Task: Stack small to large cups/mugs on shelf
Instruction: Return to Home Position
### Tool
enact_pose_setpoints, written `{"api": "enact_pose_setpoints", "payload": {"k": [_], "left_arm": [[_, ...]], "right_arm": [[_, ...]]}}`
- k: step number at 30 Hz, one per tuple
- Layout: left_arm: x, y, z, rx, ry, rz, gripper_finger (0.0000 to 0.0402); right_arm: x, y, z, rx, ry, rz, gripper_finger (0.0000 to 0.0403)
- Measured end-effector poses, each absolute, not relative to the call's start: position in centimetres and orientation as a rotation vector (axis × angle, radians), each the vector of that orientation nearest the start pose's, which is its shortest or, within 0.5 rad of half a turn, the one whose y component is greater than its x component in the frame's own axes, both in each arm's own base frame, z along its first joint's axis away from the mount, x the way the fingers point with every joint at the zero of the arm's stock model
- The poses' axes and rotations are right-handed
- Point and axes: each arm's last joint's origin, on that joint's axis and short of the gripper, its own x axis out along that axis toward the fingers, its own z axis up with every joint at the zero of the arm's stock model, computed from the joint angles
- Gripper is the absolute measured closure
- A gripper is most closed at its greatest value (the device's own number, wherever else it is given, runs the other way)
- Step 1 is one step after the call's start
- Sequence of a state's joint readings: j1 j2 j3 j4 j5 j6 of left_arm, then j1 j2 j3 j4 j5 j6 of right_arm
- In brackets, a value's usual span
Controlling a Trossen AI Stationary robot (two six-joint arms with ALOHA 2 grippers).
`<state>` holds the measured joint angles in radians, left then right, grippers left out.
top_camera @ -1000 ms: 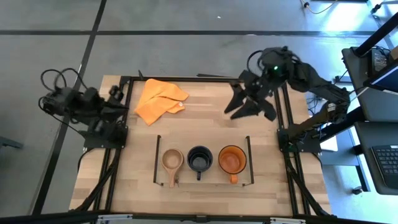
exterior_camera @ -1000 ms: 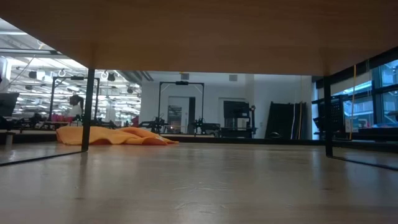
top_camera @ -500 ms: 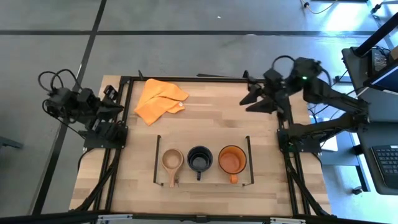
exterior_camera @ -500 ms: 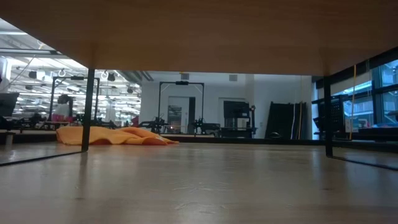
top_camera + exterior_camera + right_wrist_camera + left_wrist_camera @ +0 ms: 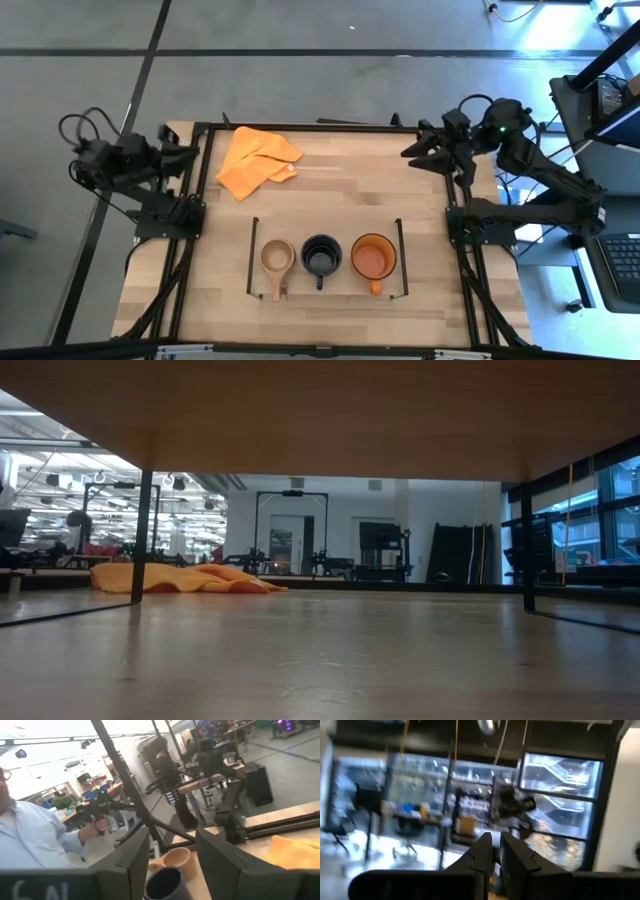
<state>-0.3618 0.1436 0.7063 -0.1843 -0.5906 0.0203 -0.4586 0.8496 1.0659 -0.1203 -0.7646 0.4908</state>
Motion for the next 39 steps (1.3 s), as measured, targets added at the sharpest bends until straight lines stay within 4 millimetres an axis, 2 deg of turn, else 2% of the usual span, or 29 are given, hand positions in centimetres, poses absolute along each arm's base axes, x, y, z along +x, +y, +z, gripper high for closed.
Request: {"api": "enact_pose_setpoints", "payload": {"k": [4, 8, 15, 24, 33, 39], "left_arm": [[0.6, 1.3, 36.7, -0.078, -0.419, 0.181, 0.0370], [-0.8, 1.1, 36.2, -0.053, -0.479, -0.095, 0.0370], [-0.4, 0.2, 34.7, -0.154, -0.438, -0.361, 0.0370], [0.5, -0.3, 34.5, -0.150, -0.561, -0.393, 0.0370], [3.7, -1.4, 30.7, -0.179, -0.612, -0.350, 0.0370], [4.0, -1.4, 30.4, -0.153, -0.590, -0.328, 0.0370]], "right_arm": [[14.1, -6.0, 41.2, 0.398, -0.017, 0.292, 0.0242], [13.1, -6.5, 41.0, 0.336, -0.076, 0.341, 0.0242], [13.1, -7.2, 39.8, 0.295, -0.188, 0.428, 0.0242], [12.4, -6.7, 38.2, 0.258, -0.349, 0.513, 0.0242], [12.5, -6.9, 37.3, 0.290, -0.351, 0.503, 0.0242], [12.5, -6.8, 37.2, 0.304, -0.324, 0.529, 0.0242]]}}
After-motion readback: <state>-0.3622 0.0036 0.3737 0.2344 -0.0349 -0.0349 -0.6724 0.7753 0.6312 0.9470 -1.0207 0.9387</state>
